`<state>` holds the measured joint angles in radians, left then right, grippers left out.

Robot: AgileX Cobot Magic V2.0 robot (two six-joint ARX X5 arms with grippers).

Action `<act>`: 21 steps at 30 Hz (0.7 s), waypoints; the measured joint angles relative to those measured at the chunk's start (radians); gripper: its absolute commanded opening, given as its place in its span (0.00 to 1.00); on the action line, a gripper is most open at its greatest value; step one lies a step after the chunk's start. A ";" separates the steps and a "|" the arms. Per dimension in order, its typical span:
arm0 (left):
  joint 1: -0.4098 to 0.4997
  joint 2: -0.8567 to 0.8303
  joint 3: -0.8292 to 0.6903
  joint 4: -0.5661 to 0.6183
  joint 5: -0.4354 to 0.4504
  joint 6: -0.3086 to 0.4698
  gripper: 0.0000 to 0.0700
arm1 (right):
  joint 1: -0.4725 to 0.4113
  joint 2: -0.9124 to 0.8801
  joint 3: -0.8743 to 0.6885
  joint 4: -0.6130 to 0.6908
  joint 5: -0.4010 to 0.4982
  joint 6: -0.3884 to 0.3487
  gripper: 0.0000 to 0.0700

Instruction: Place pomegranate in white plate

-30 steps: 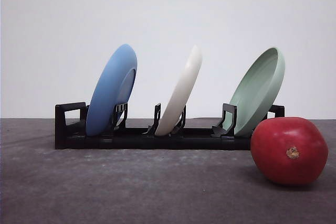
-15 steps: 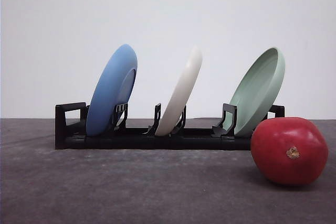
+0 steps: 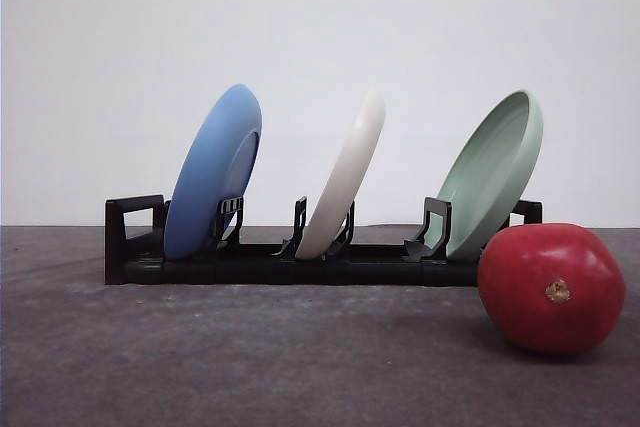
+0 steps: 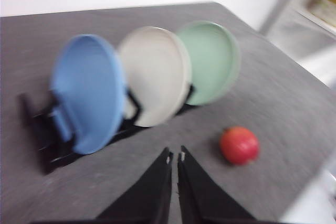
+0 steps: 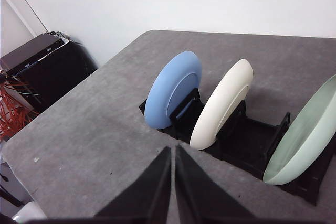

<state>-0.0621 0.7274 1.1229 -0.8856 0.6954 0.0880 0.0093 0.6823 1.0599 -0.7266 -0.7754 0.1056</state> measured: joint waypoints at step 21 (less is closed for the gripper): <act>-0.099 0.083 0.000 0.050 0.101 0.048 0.90 | 0.000 -0.001 0.000 0.005 -0.006 -0.005 0.90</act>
<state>-0.1613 0.8105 1.1229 -0.8357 0.7965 0.1356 0.0093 0.6815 1.0599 -0.7212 -0.7819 0.1009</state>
